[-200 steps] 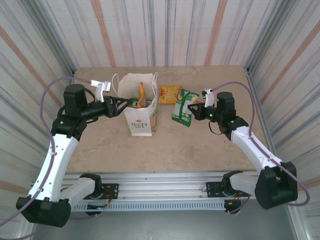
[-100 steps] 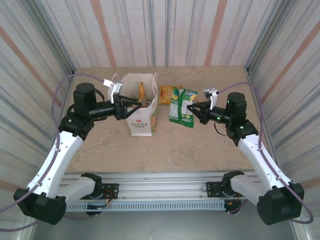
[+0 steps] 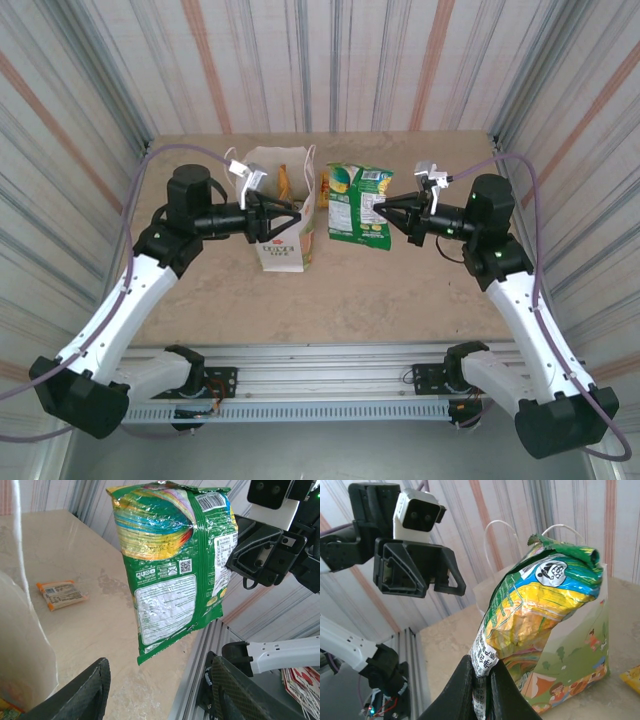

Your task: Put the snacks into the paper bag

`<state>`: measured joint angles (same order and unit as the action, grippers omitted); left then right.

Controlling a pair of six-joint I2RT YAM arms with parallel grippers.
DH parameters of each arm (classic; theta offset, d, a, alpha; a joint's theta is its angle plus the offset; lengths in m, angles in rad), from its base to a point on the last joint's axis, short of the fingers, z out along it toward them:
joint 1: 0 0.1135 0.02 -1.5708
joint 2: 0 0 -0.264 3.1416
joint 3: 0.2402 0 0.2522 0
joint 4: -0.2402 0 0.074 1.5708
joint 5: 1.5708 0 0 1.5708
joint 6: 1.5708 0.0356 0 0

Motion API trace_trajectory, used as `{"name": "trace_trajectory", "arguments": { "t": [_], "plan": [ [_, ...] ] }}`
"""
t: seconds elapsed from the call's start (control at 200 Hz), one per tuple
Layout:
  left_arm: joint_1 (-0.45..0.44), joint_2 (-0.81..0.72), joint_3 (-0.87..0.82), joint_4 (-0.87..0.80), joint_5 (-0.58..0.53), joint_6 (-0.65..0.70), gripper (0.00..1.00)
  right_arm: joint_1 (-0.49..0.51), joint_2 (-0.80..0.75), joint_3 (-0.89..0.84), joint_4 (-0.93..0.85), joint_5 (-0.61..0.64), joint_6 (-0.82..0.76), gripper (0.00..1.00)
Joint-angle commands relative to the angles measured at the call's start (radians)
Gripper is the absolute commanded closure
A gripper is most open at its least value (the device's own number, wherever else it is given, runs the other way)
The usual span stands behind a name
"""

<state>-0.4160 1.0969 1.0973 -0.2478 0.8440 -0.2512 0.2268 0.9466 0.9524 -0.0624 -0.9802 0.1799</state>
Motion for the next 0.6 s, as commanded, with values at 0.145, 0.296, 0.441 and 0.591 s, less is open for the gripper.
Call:
{"name": "trace_trajectory", "arguments": {
  "t": [0.145,0.296,0.441,0.591],
  "plan": [
    [-0.05,0.004,-0.016,0.093,-0.031,-0.012,0.42,-0.007,-0.016,0.058,-0.051,-0.064,-0.043,1.0],
    [-0.083,0.007,-0.061,0.174,-0.057,-0.047,0.41,-0.015,-0.017,0.074,-0.068,-0.103,-0.059,1.0],
    [-0.102,-0.005,-0.142,0.364,-0.117,-0.15,0.4,-0.029,-0.001,0.089,-0.035,-0.139,-0.019,1.0],
    [-0.126,-0.003,-0.167,0.433,-0.153,-0.164,0.38,-0.034,0.028,0.119,0.033,-0.191,0.037,1.0]
  ]
}}
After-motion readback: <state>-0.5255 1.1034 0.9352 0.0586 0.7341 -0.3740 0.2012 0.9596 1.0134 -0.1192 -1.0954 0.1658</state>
